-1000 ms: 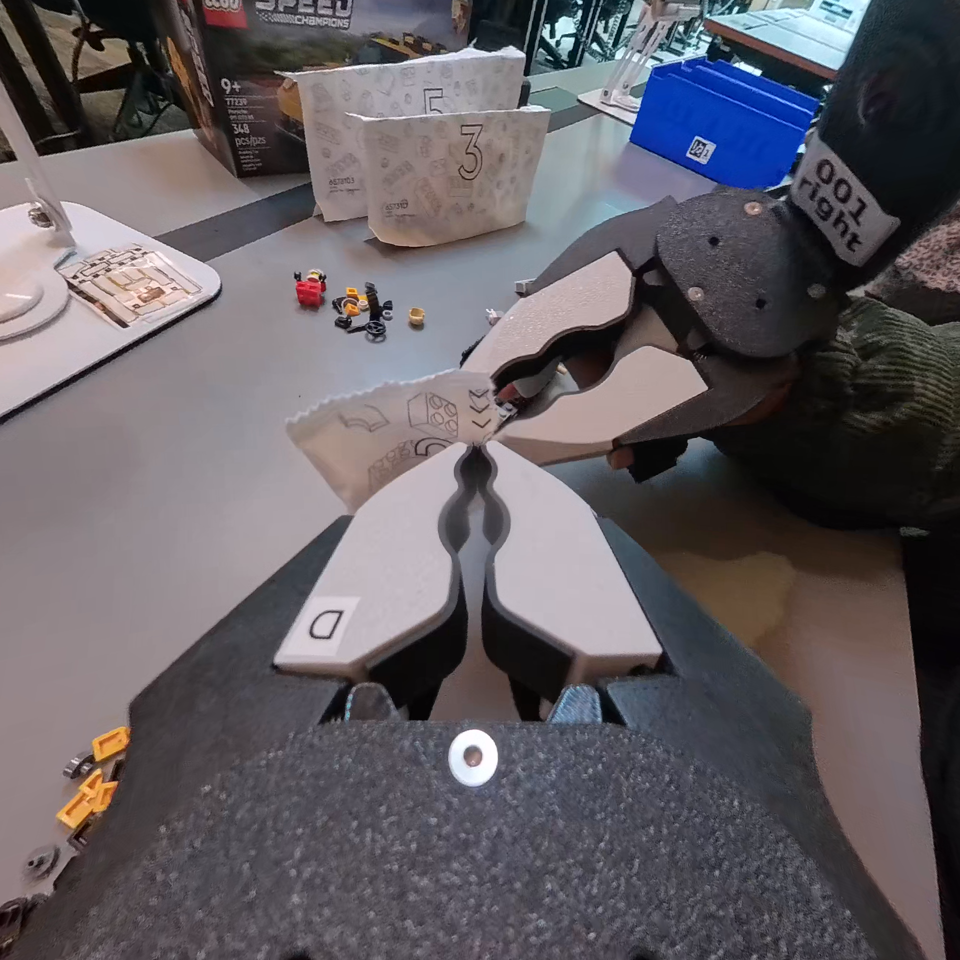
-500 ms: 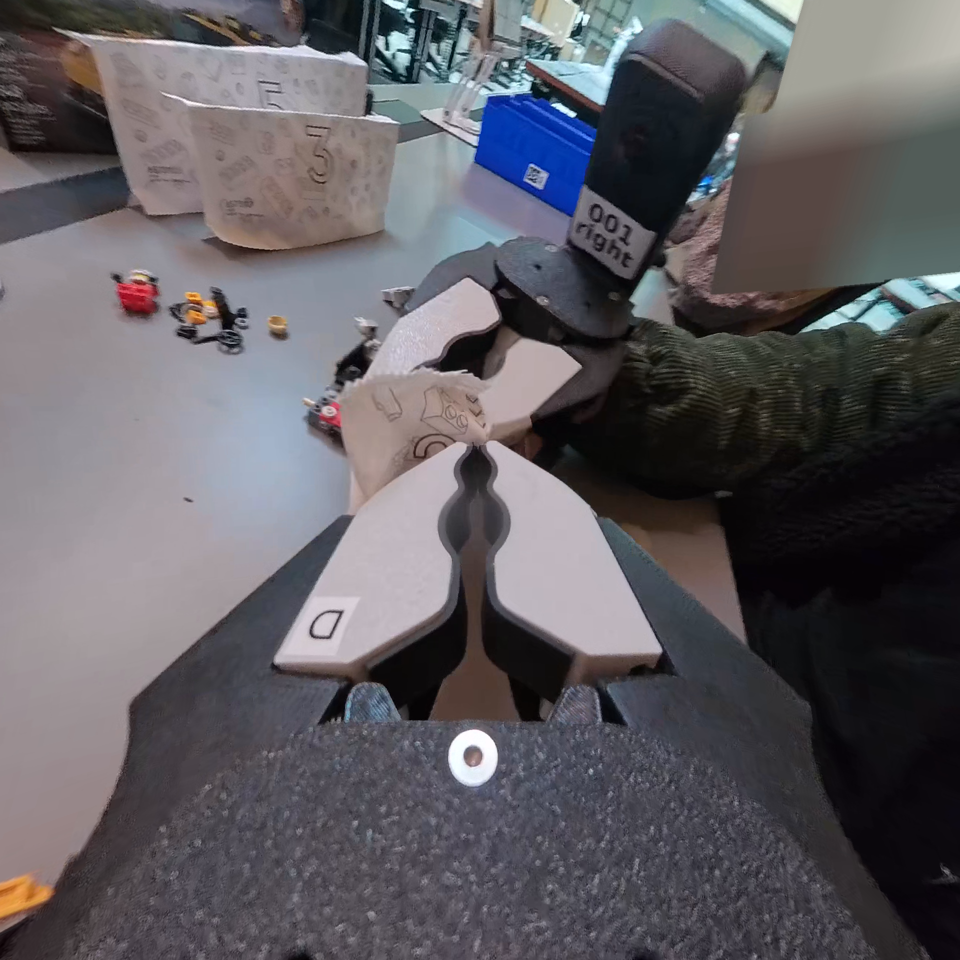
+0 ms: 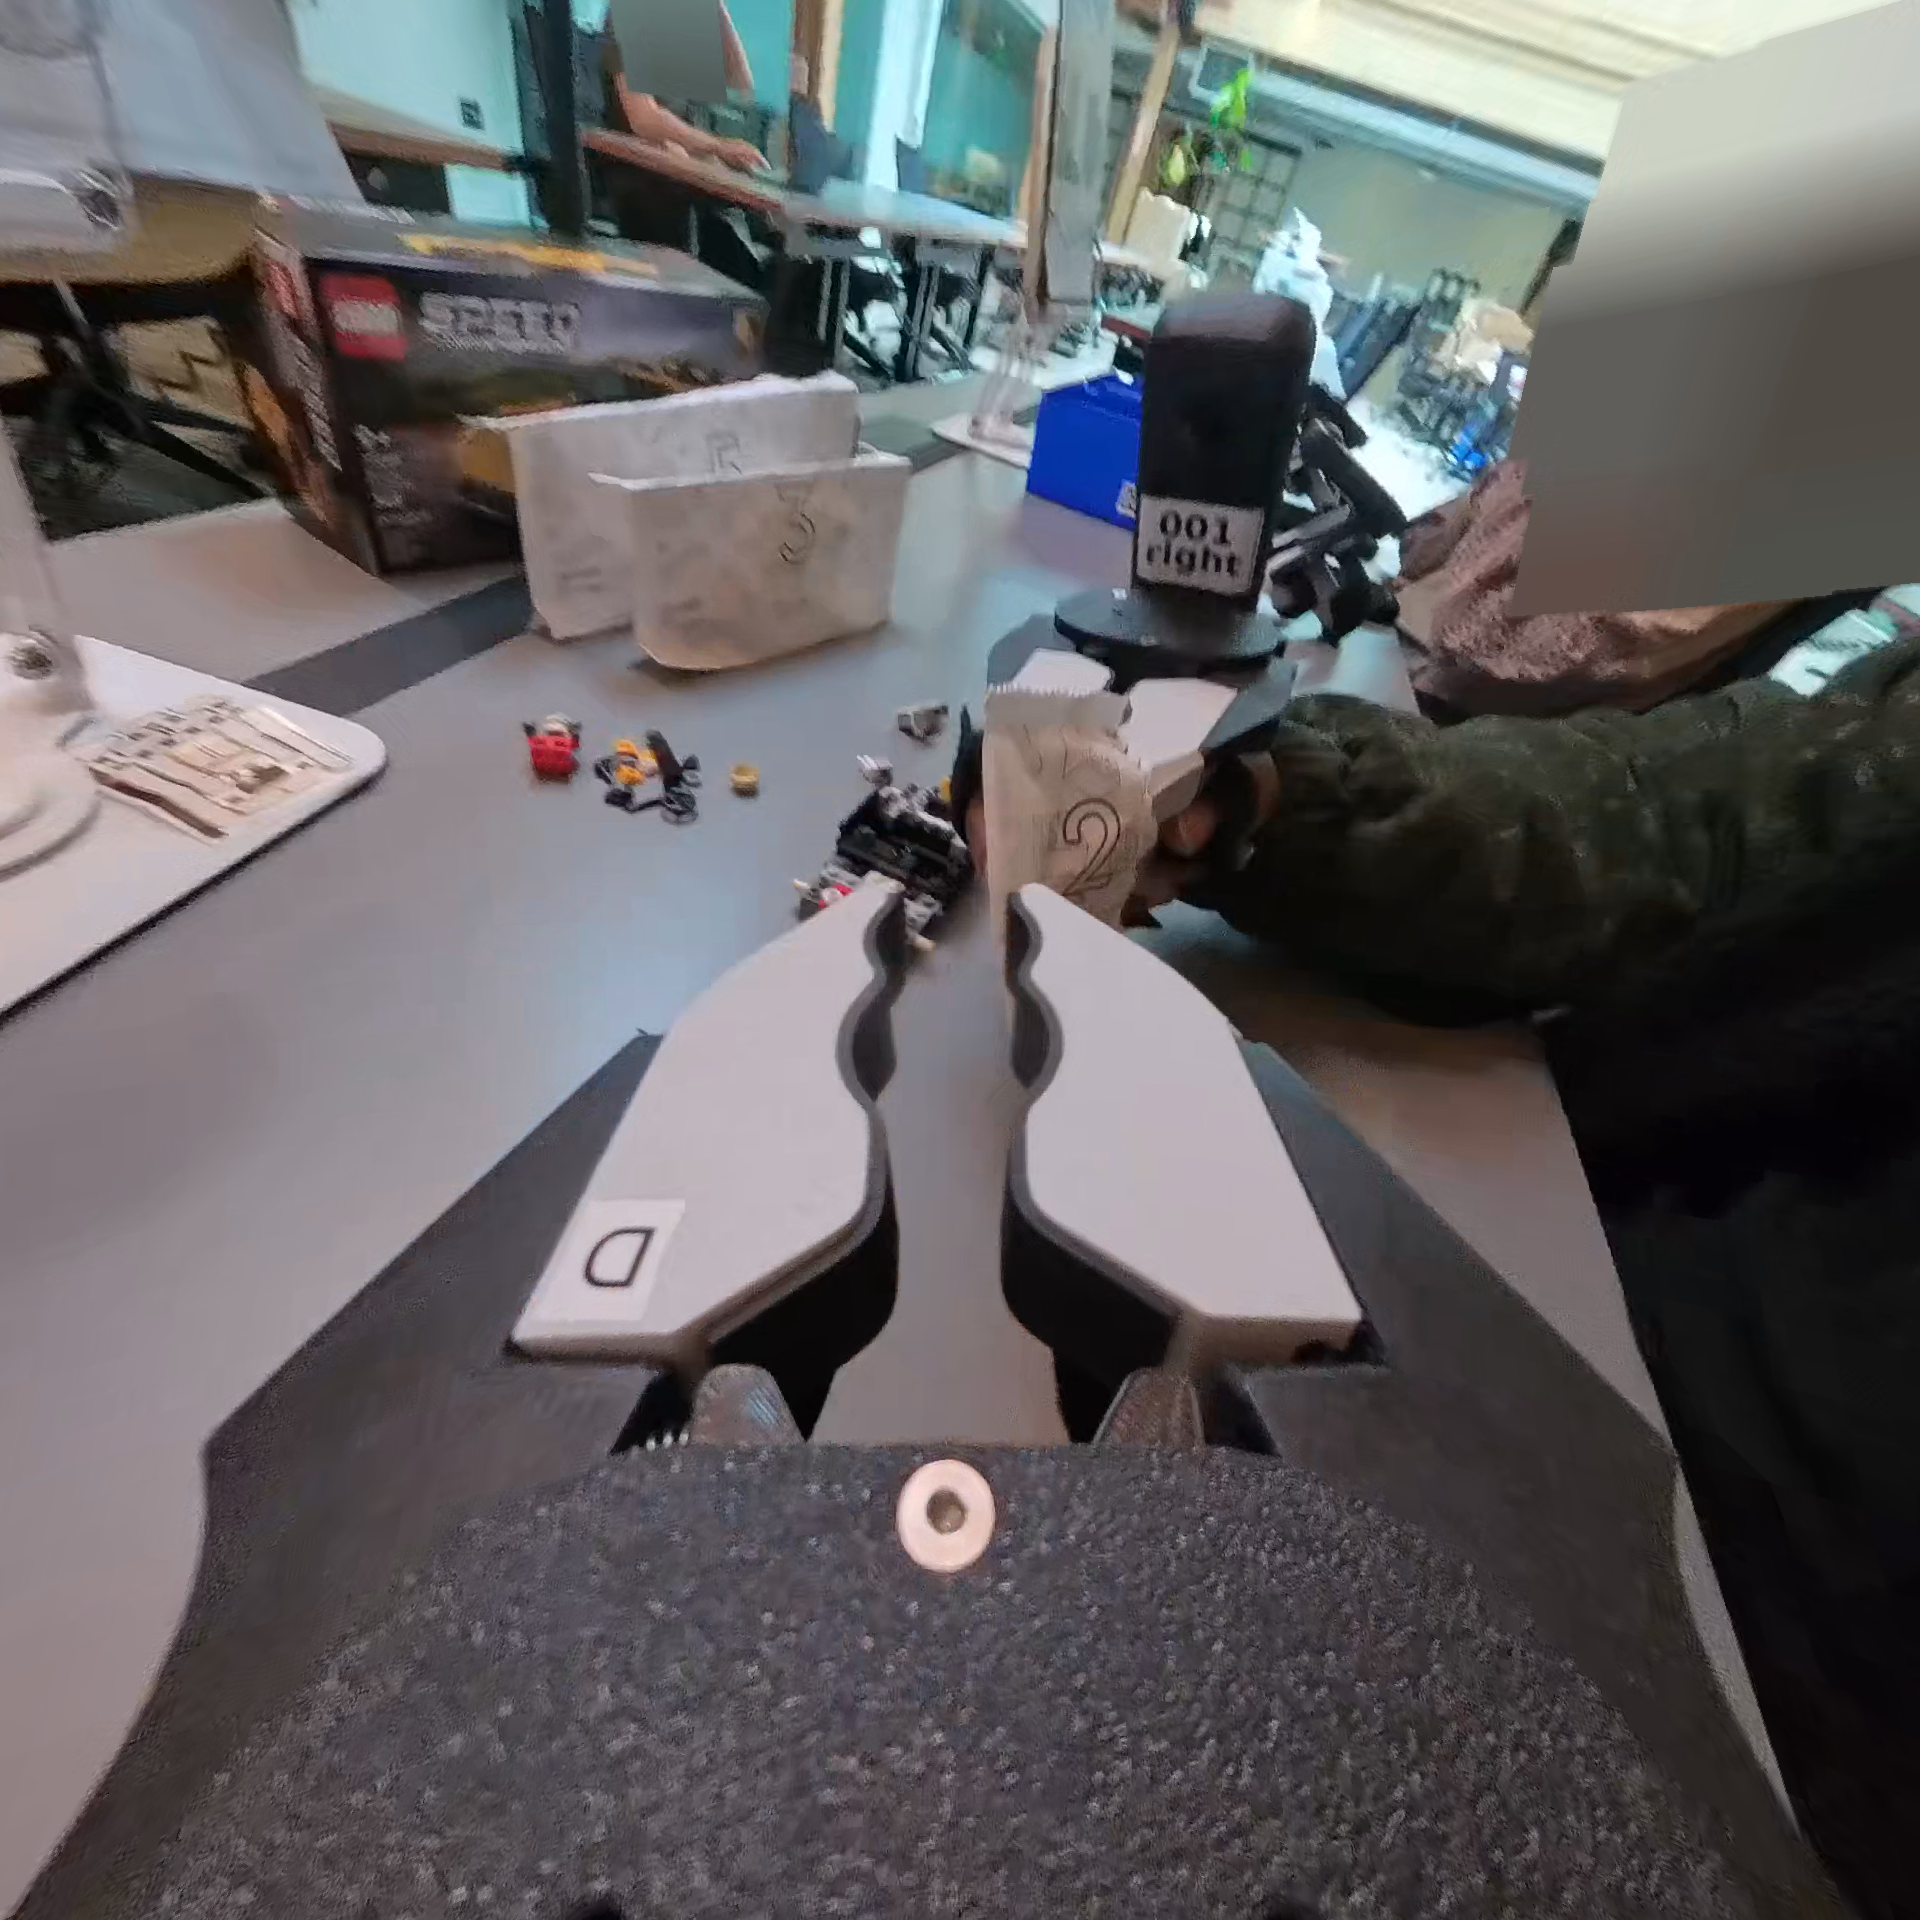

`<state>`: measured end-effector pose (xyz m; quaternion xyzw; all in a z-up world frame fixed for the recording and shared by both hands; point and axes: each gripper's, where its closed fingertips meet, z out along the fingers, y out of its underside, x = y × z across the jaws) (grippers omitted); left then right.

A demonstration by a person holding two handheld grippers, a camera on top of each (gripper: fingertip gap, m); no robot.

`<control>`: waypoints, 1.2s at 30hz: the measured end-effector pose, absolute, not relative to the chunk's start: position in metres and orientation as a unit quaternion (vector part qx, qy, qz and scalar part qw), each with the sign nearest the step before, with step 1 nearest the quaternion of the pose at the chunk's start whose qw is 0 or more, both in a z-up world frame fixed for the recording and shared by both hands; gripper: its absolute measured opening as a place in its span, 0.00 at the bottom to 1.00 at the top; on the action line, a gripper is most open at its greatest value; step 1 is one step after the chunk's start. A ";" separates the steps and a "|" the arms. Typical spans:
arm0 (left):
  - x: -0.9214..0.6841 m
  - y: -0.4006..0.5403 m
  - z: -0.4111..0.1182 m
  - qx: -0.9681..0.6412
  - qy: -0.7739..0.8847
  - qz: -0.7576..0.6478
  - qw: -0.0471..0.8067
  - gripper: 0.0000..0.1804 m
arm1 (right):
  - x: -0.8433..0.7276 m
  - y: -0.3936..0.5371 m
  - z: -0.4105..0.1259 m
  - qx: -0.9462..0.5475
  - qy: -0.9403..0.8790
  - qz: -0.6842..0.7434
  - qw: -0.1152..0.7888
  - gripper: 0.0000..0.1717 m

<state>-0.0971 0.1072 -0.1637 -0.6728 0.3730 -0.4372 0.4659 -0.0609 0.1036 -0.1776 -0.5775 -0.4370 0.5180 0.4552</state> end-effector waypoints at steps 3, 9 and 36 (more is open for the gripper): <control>-0.085 0.097 -0.173 -0.671 0.388 -0.471 0.422 0.13 | -0.063 0.096 -0.179 -0.568 -0.458 0.519 0.445 0.00; -0.076 0.079 -0.172 -0.649 0.416 -0.502 0.392 0.00 | -0.063 0.082 -0.172 -0.538 -0.467 0.557 0.427 0.00; -0.062 0.062 -0.186 -0.648 0.445 -0.518 0.338 0.00 | -0.061 0.090 -0.158 -0.535 -0.410 0.588 0.447 0.08</control>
